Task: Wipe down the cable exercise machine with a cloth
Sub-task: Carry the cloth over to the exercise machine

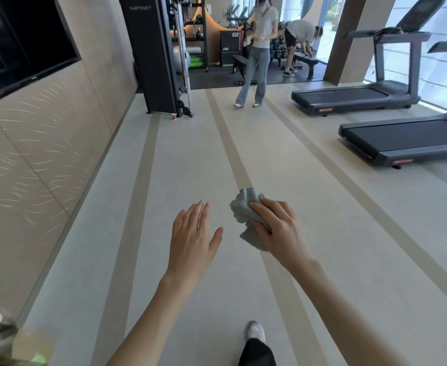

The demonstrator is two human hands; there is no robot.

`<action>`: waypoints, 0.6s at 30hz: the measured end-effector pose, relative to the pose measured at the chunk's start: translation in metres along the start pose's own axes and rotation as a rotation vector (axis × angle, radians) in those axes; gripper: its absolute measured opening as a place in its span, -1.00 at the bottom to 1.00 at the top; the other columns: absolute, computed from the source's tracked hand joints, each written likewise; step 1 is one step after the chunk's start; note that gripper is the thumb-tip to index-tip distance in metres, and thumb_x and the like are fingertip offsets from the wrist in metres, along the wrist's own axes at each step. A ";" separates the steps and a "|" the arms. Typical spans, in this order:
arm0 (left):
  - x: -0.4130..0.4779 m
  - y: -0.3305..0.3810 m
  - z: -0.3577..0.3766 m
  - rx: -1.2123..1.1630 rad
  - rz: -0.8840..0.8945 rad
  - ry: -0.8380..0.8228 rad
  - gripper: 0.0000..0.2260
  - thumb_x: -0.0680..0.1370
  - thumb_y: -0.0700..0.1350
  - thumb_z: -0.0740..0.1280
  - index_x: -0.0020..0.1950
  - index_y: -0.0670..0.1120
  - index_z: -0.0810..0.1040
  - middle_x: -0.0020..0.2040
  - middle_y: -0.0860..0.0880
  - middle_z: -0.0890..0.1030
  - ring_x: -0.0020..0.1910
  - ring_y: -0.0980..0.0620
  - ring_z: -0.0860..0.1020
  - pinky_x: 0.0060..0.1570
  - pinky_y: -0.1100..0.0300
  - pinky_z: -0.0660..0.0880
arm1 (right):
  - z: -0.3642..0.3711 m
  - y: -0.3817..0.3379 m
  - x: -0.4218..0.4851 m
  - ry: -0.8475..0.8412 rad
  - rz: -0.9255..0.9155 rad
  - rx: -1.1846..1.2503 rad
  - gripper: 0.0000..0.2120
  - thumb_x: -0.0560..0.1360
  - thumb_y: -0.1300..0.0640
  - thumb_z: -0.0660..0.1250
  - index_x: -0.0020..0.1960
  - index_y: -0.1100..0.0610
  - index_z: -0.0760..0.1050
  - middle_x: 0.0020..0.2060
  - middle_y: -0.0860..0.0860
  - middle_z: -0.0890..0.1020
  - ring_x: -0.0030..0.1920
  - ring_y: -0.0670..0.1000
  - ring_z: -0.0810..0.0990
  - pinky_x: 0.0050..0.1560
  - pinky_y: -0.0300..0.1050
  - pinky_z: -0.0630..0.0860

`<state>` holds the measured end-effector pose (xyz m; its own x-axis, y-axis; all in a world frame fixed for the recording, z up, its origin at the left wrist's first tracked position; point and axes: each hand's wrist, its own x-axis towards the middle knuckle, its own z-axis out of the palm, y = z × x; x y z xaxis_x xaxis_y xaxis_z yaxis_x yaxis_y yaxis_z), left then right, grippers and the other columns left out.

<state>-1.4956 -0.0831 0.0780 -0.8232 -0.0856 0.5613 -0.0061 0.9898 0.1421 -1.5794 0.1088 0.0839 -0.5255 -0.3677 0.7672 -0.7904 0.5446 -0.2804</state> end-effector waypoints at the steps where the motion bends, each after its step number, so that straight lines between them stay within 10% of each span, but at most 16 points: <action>1: 0.018 -0.003 0.015 0.000 0.001 -0.002 -0.48 0.60 0.09 0.09 0.36 -0.26 0.44 0.30 -0.20 0.53 0.29 -0.16 0.49 0.31 -0.12 0.40 | 0.011 0.017 0.010 -0.006 0.004 0.001 -0.72 0.50 0.06 0.27 0.10 0.17 0.61 0.08 0.07 0.62 -0.02 0.17 0.56 -0.03 0.08 0.52; 18: 0.333 0.013 0.267 0.013 0.068 -0.103 -0.50 0.59 0.07 0.14 0.38 -0.26 0.41 0.32 -0.19 0.51 0.31 -0.14 0.47 0.34 -0.10 0.34 | 0.151 0.344 0.174 -0.053 0.143 -0.054 -0.75 0.52 0.13 0.27 0.11 0.20 0.61 0.09 0.12 0.62 -0.02 0.18 0.54 -0.02 0.09 0.48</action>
<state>-1.9219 -0.0681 0.0489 -0.8757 -0.0065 0.4828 0.0451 0.9944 0.0951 -1.9909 0.1183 0.0336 -0.6484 -0.3225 0.6896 -0.6893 0.6334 -0.3518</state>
